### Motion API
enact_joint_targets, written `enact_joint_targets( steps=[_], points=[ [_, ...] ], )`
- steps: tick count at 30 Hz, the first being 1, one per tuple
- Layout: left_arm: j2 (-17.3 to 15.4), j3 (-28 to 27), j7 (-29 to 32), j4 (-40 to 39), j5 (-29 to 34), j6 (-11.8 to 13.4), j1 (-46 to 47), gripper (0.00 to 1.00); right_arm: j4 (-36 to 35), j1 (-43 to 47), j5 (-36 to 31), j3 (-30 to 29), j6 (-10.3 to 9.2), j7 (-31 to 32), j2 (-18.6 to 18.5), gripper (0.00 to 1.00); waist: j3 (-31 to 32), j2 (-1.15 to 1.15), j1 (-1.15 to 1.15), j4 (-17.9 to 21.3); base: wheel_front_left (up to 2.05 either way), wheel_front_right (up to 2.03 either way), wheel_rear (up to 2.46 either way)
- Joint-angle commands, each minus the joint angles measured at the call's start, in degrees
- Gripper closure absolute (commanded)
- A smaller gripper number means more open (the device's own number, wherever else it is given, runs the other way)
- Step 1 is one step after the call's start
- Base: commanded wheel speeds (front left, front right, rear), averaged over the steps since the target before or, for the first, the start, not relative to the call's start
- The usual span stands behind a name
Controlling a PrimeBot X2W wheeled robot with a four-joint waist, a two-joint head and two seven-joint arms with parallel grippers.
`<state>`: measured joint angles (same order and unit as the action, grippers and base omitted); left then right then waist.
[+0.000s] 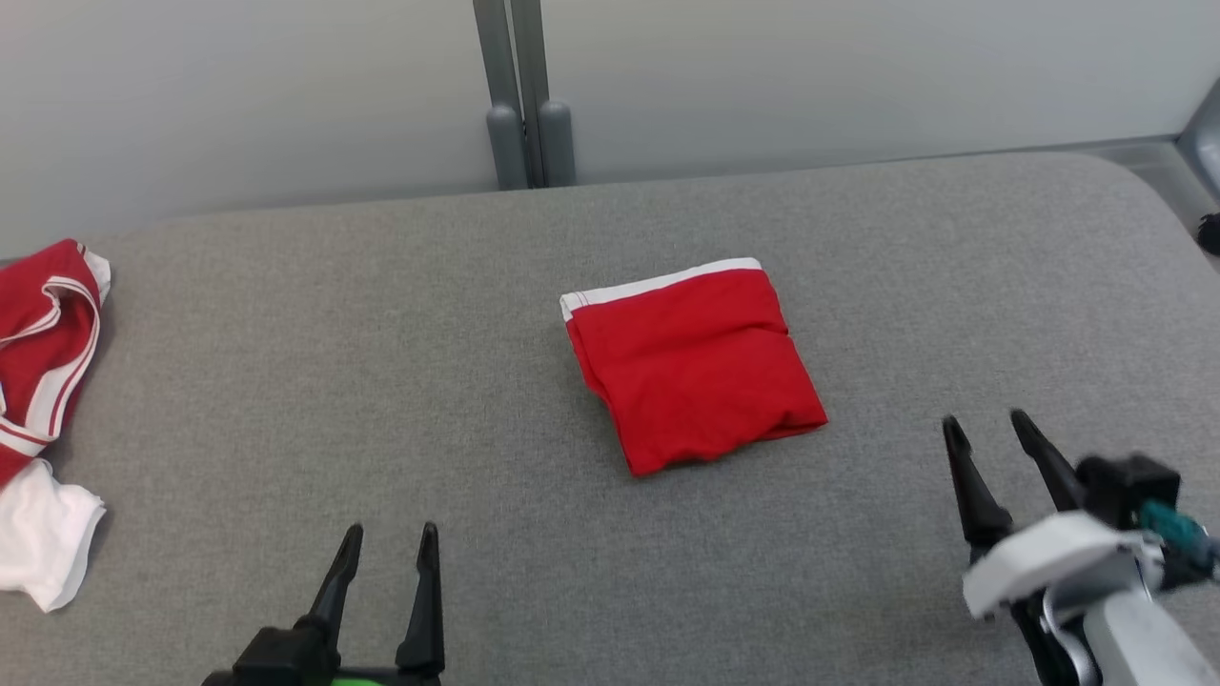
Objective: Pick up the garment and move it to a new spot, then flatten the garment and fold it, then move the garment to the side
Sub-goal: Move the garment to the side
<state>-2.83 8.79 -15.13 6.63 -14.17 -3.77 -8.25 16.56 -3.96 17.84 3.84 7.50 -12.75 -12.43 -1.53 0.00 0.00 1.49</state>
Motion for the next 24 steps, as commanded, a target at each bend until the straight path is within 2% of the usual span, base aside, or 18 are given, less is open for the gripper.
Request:
enact_joint_targets(
  steps=[1, 5, 9, 13, 18, 20, 21, 22, 24],
  points=[
    [-0.1, 0.6, 0.0, 0.0, -0.2, 0.0, 2.2, 0.0, 0.5, -4.2, 2.7, 1.5, -0.02, 2.5, -0.8, 0.0, -4.9, 0.0, 0.0, -1.9, 0.0, 0.0, 0.0],
    [-0.2, 3.2, 0.0, 0.6, -1.3, 0.5, 6.0, 0.0, 4.7, -15.6, 12.7, 4.2, -0.04, 16.2, -2.0, 0.0, -9.7, 0.0, 0.0, -5.1, 0.0, 0.0, 0.0],
    [-0.1, 5.9, 0.0, 1.0, -2.5, 1.3, 8.2, 0.0, 9.6, -23.6, 17.5, 5.8, -0.01, 26.0, -3.4, 0.0, -12.5, 0.0, 0.0, -8.5, 0.0, 0.0, 0.0],
    [-0.1, 8.7, 0.0, 1.9, -3.1, 1.6, 9.0, 0.0, 14.6, -26.9, 19.9, 8.2, -0.01, 29.7, -4.6, 0.0, -13.1, 0.0, 0.0, -11.8, 0.0, 0.0, 0.0],
    [-0.1, 10.1, 0.0, 2.0, -4.1, 2.4, 8.8, 0.0, 19.5, -28.6, 21.2, 9.8, -0.01, 29.4, -5.8, 0.0, -13.2, 0.0, 0.0, -14.2, 0.0, 0.0, 0.0],
    [-0.1, 10.3, 0.0, 1.9, -4.3, 2.7, 8.8, 0.0, 21.1, -28.8, 22.4, 10.3, 0.0, 29.3, -5.2, 0.0, -13.3, 0.0, 0.0, -14.4, 0.0, 0.0, 0.0],
    [-0.1, 10.3, 0.0, 1.8, -4.4, 2.9, 8.8, 0.0, 21.3, -29.1, 23.3, 10.7, 0.0, 29.1, -4.9, 0.53, -13.3, 0.0, 0.0, -14.4, 0.0, 0.0, 0.0],
    [-0.1, 10.1, 0.0, 1.7, -4.4, 3.0, 8.7, 0.0, 21.3, -29.4, 23.8, 11.2, 0.0, 28.7, -4.7, 1.0, -13.4, 0.0, 0.0, -14.1, 0.0, 0.0, 0.0],
    [-0.1, 9.6, 0.0, 1.5, -4.2, 3.4, 8.6, 0.0, 21.2, -29.7, 25.5, 11.7, 0.0, 28.1, -4.8, 1.0, -13.7, 0.0, 0.0, -12.9, 0.0, 0.0, 0.0]
  ],
)
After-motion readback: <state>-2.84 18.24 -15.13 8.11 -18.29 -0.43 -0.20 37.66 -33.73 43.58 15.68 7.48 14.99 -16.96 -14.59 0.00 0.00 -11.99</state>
